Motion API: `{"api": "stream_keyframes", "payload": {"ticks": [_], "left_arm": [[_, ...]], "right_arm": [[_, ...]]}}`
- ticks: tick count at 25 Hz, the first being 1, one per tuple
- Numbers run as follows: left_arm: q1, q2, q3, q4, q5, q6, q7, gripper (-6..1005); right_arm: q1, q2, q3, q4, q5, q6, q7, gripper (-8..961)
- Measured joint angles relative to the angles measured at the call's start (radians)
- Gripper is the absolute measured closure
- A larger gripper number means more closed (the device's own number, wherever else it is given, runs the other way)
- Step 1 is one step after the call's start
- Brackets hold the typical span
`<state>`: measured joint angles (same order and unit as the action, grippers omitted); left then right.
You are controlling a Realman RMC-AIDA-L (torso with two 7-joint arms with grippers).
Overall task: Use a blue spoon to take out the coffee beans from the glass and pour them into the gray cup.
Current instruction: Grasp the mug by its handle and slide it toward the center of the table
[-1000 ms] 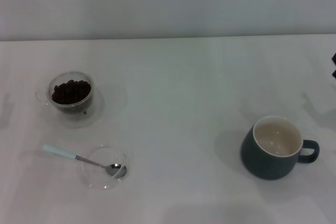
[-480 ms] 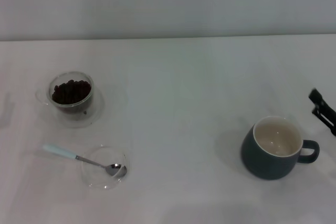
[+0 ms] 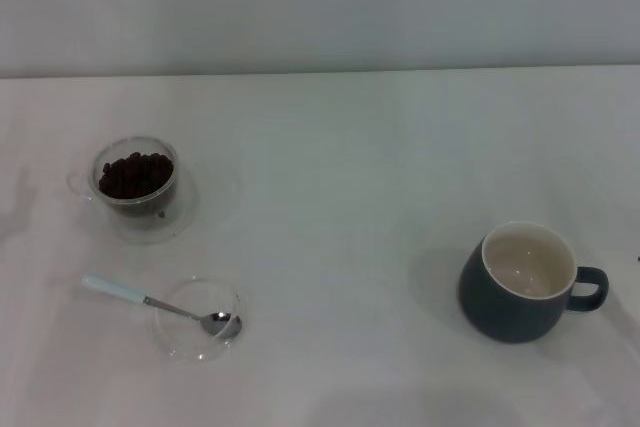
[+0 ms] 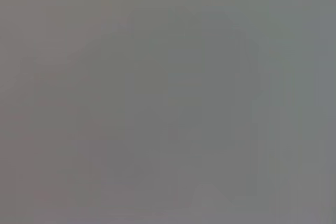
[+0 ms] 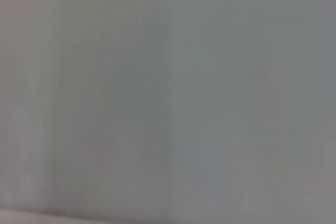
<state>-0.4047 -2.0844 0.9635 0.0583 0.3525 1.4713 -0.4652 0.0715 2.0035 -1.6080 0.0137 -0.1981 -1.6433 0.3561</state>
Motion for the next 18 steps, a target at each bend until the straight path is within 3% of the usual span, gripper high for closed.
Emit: {"api": "stream_keyframes", "payload": {"ticks": [13,18], "left_arm": [[-0.021,0.001,-0.005,-0.012,-0.003,-0.010,-0.001,289],[-0.022,0.001,-0.005,-0.011,-0.008,-0.010,-0.001,291]], "right_arm": [[0.000,0.008,-0.043,0.075,-0.011,0.042,0.034,79],[0.009,0.010,-0.067,0.067,-0.012,0.126,0.034,79]]}}
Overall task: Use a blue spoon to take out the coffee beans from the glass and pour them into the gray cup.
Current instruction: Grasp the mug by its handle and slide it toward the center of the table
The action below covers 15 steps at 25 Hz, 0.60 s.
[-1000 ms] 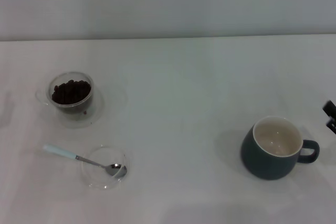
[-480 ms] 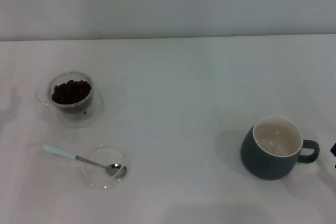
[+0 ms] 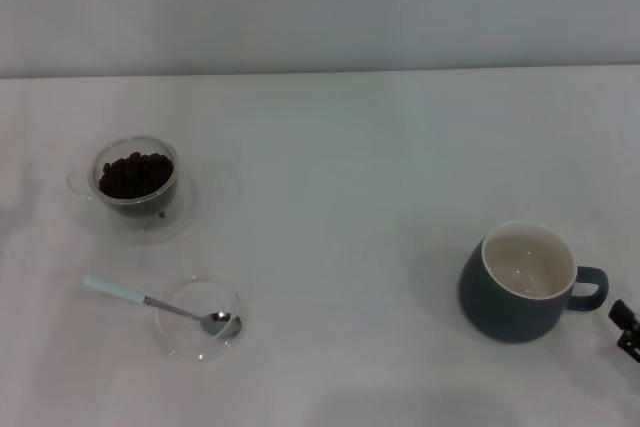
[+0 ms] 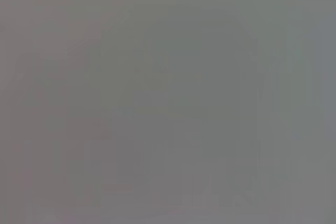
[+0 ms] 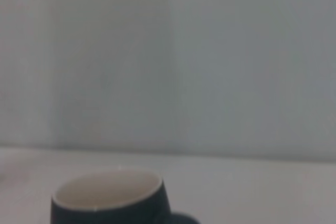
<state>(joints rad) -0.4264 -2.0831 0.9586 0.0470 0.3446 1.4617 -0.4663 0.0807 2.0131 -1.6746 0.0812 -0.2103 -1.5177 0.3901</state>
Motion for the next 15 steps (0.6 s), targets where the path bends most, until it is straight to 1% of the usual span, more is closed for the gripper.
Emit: {"api": "stream_keyframes", "payload": {"ticks": [8,15], "left_arm": [[0.003,-0.001,0.000,0.000,-0.020,0.000,0.000,288],[0.004,-0.002,0.000,-0.001,-0.023,0.000,0.000,289]], "right_arm": [[0.018,0.003,-0.028,-0.068,0.000,0.131,0.000,79],[0.030,0.002,-0.029,-0.082,0.000,0.149,0.000,78]]}}
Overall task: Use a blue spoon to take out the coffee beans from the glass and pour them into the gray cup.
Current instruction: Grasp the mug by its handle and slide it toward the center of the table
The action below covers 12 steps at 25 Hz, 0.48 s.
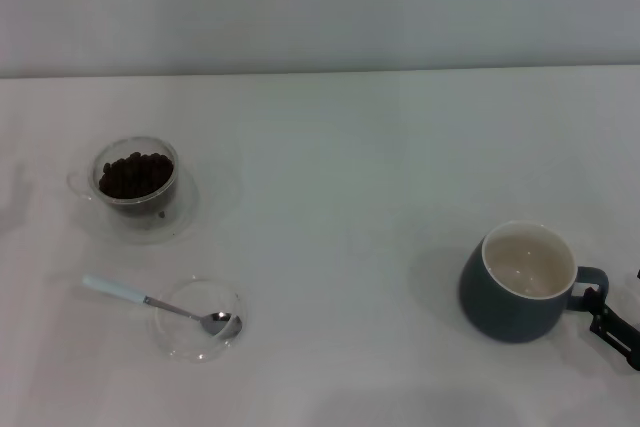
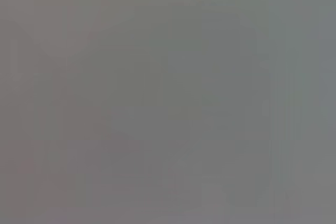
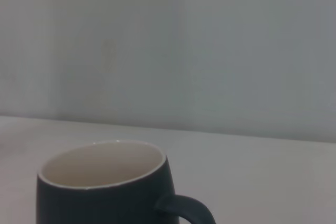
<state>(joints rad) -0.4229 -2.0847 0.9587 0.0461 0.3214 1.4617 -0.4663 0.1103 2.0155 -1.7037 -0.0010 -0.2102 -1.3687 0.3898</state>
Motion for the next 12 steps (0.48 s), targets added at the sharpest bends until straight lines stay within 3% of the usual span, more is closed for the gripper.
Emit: {"api": "stream_keyframes", "payload": {"ticks": [10,12], "left_arm": [[-0.013,0.001,0.000,0.000,-0.001,-0.002,0.000,289],[-0.017,0.001,0.000,0.000,-0.007,-0.007,0.000,289]], "right_arm": [[0.016,-0.001,0.007,-0.003,0.006,0.020,0.000,84],[0.019,-0.001,0.007,-0.008,0.004,0.030,0.000,162]]}}
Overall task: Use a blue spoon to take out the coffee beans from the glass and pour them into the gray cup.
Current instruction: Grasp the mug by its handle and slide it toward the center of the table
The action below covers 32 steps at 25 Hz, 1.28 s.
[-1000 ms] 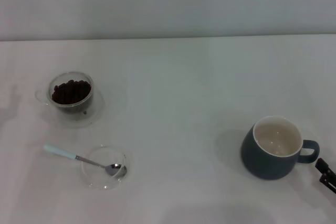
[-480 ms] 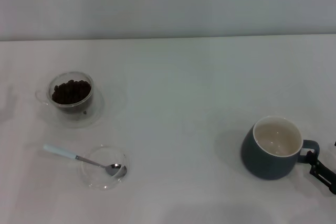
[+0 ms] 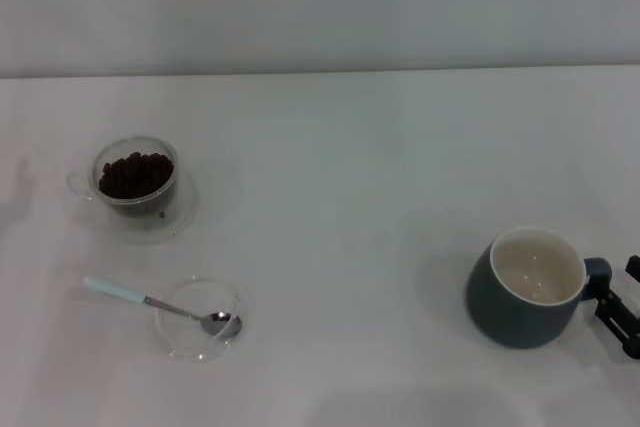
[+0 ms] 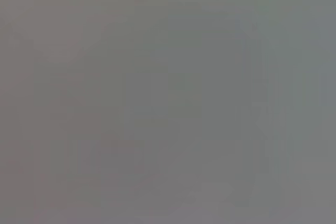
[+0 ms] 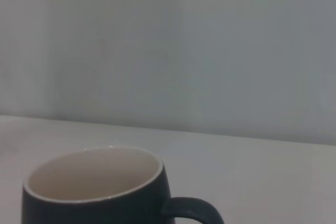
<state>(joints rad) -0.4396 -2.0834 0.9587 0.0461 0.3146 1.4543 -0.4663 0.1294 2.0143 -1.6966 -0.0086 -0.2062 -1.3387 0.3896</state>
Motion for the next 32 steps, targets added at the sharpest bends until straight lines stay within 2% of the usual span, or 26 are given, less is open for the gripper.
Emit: {"api": "stream_keyframes", "payload": {"ticks": [8,22,28,32], "left_arm": [[-0.005,0.002,0.000,0.008,-0.014,-0.021,0.000,290],[-0.007,0.002,0.000,0.011,-0.018,-0.022,0.000,289],[-0.007,-0.001,0.000,0.008,-0.019,-0.022,-0.001,289],[-0.007,-0.001,0.000,0.003,-0.019,-0.019,-0.002,288]], "right_arm": [[0.004,0.001,-0.007,-0.045,-0.004,0.030,0.000,503],[0.016,0.000,-0.052,-0.063,-0.004,0.031,0.003,671],[0.017,0.000,-0.082,-0.096,-0.004,0.031,0.004,817],[0.020,0.001,-0.102,-0.119,-0.004,0.032,0.006,817]]}}
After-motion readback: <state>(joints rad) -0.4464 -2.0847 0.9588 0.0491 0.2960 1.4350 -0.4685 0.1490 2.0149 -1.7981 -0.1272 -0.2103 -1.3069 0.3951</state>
